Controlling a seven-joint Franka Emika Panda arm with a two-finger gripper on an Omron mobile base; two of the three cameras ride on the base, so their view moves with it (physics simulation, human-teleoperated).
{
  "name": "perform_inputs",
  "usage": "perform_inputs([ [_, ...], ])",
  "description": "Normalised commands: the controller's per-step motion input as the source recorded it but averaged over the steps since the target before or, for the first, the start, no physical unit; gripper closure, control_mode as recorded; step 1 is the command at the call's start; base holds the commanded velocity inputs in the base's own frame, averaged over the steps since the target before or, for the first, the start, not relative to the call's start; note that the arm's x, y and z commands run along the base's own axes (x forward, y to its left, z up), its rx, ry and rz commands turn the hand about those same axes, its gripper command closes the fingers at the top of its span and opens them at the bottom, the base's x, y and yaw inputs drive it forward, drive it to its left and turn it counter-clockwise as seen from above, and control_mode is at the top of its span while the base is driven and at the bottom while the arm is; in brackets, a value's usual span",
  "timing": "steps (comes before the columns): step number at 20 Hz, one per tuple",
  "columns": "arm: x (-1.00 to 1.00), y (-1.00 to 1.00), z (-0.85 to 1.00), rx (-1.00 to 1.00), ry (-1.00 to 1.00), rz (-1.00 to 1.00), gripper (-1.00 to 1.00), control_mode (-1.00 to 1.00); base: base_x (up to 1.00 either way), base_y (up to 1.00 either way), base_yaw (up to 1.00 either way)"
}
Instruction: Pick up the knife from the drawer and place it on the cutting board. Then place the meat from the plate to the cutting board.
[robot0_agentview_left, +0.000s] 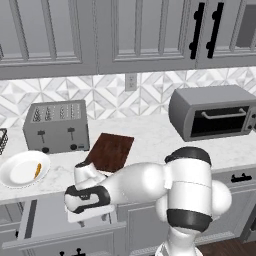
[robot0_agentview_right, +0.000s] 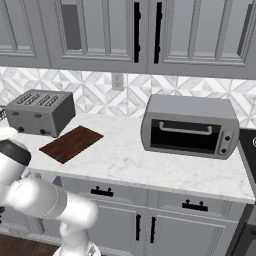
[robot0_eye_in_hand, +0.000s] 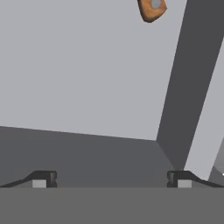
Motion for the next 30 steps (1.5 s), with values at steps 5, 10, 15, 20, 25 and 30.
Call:
perform_inputs([
  [5,-0.08,0.0,-0.08,0.0,0.13,0.0,-1.0,-1.0,0.0,0.0,0.0],
  [10,-0.18,0.0,-0.04,0.0,0.19,0.0,-1.0,-1.0,0.0,0.0,0.0],
  [15,-0.39,0.0,-0.03,0.0,0.19,0.0,-1.0,-1.0,0.0,0.0,0.0],
  [20,-0.7,0.0,0.0,0.0,0.17,0.0,-1.0,-1.0,0.0,0.0,0.0],
  [25,-0.9,0.0,0.0,0.0,0.03,0.0,-1.0,-1.0,0.0,0.0,0.0],
  [30,-0.84,0.0,0.01,0.0,0.0,0.0,-1.0,-1.0,0.0,0.0,0.0],
])
